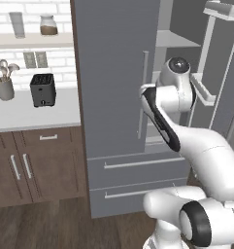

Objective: Take the strawberry from the fridge and place it on top of the pancake, located on the dining counter.

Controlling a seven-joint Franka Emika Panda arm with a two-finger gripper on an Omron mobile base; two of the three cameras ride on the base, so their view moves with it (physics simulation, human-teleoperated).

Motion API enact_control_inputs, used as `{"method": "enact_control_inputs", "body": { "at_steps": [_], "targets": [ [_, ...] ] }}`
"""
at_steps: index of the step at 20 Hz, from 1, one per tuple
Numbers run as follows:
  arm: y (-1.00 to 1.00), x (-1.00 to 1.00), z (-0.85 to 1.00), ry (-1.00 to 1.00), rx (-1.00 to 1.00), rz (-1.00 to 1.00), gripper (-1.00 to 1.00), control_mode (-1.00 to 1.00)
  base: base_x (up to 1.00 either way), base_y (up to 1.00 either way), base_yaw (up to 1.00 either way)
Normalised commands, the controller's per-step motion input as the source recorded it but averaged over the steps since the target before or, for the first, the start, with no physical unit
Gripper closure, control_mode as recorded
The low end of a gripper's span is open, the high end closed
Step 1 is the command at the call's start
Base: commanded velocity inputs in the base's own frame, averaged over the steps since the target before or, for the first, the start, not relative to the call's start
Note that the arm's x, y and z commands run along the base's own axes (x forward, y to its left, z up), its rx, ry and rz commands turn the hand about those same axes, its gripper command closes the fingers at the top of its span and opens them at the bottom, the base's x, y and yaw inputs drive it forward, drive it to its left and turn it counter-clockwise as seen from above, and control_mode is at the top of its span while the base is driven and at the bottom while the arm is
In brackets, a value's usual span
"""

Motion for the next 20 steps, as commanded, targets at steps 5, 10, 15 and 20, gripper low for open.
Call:
{"method": "enact_control_inputs", "body": {
  "at_steps": [5, 10, 15, 20],
  "targets": [
    [-0.06, 0.78, -0.02, 0.0, 0.0, 0.0, -1.0, -1.0, 0.0, 0.0, 0.0],
    [-0.01, 0.75, -0.08, 0.0, 0.0, 0.0, -1.0, -1.0, 0.0, 0.0, 0.0],
    [0.0, 0.71, -0.18, -0.02, 0.01, 0.0, -1.0, -1.0, 0.0, 0.0, 0.0],
    [0.0, 0.74, -0.27, -0.01, 0.02, 0.0, -1.0, -1.0, 0.0, 0.0, 0.0]
  ]
}}
